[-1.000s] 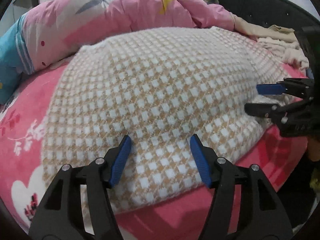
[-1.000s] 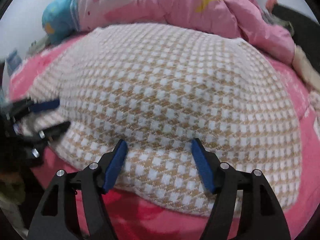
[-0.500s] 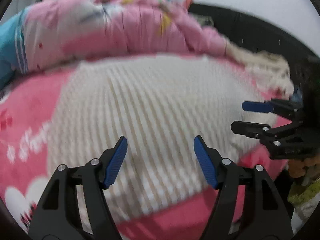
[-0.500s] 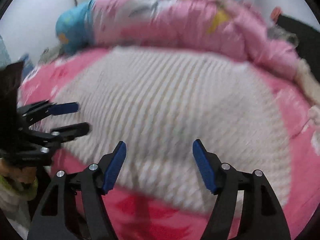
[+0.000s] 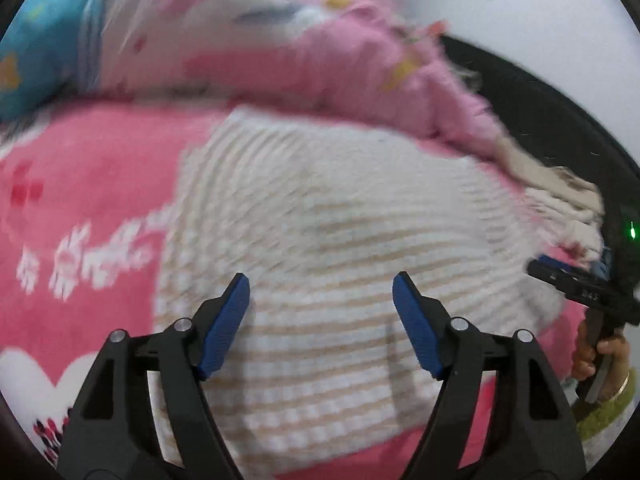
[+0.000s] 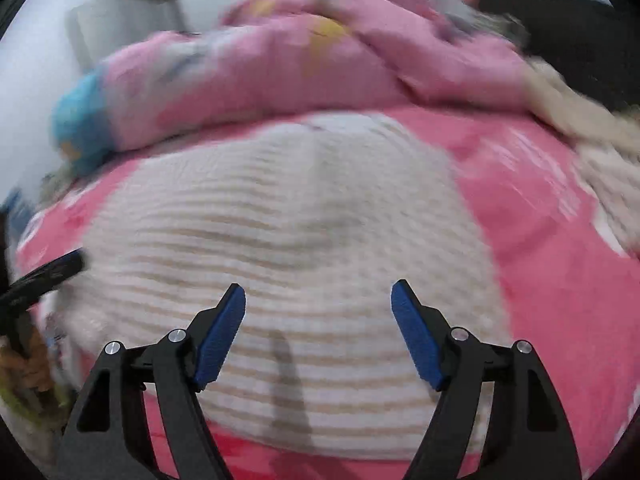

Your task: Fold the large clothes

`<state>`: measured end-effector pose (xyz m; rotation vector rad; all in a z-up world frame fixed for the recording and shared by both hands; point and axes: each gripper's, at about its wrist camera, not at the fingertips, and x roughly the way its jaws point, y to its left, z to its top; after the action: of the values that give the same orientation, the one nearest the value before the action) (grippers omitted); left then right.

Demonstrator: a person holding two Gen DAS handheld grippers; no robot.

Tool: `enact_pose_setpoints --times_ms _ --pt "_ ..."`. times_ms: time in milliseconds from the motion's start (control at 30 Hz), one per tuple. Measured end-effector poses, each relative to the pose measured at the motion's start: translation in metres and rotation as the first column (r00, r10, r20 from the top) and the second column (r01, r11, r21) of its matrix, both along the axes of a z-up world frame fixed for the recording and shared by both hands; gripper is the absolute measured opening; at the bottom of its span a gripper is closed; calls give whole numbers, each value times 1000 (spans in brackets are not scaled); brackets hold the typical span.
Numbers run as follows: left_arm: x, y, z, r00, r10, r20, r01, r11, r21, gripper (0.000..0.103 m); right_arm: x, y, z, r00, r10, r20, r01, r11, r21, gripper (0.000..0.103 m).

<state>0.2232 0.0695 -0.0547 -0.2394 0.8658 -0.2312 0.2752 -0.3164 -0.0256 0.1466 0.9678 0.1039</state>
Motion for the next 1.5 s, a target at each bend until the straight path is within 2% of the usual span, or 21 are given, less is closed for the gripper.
enact_pose_setpoints --times_ms 33,67,133,200,267,300,333,367,400,433,500,567,633,733,767,867,1100,1267,1333,1500 --pt "5 3 -11 1000 -1 -25 1 1000 -16 70 1 -1 -7 1000 8 0 -8 1000 16 73" --pt "5 5 -12 1000 5 -17 -5 1000 -13 68 -3 1 -4 1000 9 14 -9 1000 3 73" --pt "-8 0 1 1000 20 10 -20 1000 1 68 -16 6 15 1000 1 21 0 999 -49 73" --pt "-30 -4 19 999 -8 54 10 999 -36 68 -44 14 36 997 39 65 -38 999 -14 73" --pt "-47 -10 29 994 -24 106 26 1000 -9 72 -72 23 48 991 73 108 -65 995 -72 74" --pt "-58 -13 25 994 -30 108 29 1000 12 75 -79 27 41 992 81 96 -69 991 -118 76" --pt "-60 -13 16 997 -29 67 27 999 30 75 -80 33 29 994 86 69 -76 988 -134 78" --pt "-57 -18 -5 1000 -22 -19 23 998 57 75 -73 36 10 996 83 14 -81 988 -135 78" --pt "-52 -22 -14 998 -6 -62 11 997 81 74 -66 35 -7 997 66 -33 -70 989 -129 78" --pt "-55 -25 -19 999 9 -53 -3 994 111 74 -65 32 -15 999 41 -36 -45 994 -103 79" --pt "-69 -33 -3 1000 19 -7 -18 986 164 74 -73 36 7 1000 15 -7 -16 995 -97 79" --pt "-91 -38 21 998 1 69 -11 989 146 75 -95 37 28 998 37 41 -35 998 -42 79" --pt "-110 -40 39 993 8 114 -26 987 156 82 -122 38 47 996 36 83 -34 999 -24 82" --pt "-141 -45 60 987 21 162 -46 987 154 90 -147 39 57 994 48 97 -49 999 10 90" --pt "-146 -45 63 986 25 166 -51 987 155 93 -155 38 55 995 46 94 -47 999 15 91" --pt "-156 -54 74 986 26 164 -55 983 174 94 -172 51 59 995 30 96 -31 999 10 92" --pt "-167 -69 82 985 116 128 -151 941 304 94 -185 71 79 989 20 146 -9 997 -74 96" --pt "-180 -78 99 969 158 190 -216 913 345 94 -190 81 93 984 0 177 17 995 -95 97" --pt "-179 -80 103 973 150 175 -204 913 354 95 -189 84 97 984 -21 179 41 993 -111 97" --pt "-177 -80 99 974 179 136 -214 923 320 95 -187 89 100 985 -20 172 42 991 -127 97"
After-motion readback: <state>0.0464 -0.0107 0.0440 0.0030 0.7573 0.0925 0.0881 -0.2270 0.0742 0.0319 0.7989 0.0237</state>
